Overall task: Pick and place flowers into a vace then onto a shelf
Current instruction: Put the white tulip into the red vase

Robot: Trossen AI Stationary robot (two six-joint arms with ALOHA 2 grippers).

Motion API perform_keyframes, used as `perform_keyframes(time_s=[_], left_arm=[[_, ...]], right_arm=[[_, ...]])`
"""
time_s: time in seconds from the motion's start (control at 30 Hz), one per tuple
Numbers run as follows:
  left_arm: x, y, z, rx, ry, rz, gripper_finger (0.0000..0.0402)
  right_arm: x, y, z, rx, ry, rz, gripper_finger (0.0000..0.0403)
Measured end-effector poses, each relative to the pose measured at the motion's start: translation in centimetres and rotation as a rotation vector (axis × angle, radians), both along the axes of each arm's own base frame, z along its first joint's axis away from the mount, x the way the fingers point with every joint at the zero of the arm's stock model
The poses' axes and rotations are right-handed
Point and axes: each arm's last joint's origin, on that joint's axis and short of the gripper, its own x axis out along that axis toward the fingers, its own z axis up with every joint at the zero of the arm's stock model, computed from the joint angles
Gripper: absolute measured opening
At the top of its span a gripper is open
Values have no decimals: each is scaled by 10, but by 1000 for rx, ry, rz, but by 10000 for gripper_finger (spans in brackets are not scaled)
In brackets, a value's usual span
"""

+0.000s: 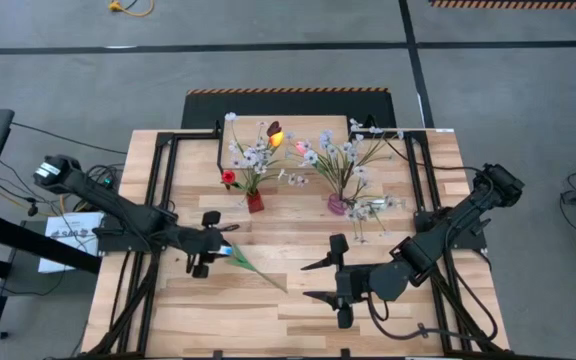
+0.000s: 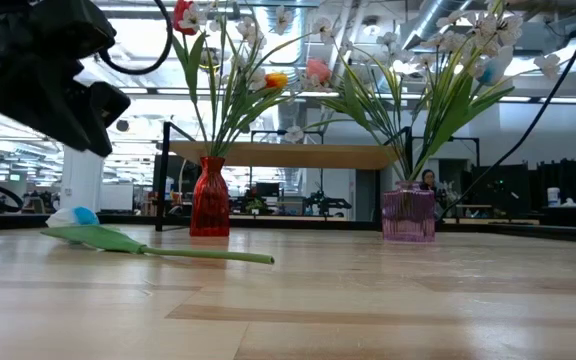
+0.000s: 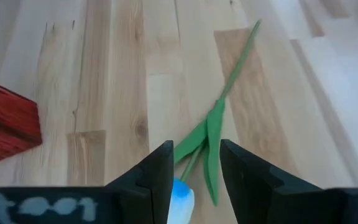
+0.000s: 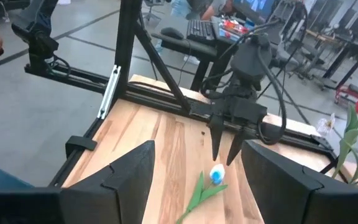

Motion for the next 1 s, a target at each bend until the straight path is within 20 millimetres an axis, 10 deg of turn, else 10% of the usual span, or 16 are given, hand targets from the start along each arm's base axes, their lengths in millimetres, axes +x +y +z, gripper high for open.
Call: perform_keyframes(time_s=[1.0], left_arm=[[33, -22, -51, 204, 210, -69, 121]], right_arm=[[-1, -1, -5, 20, 47, -8, 232]])
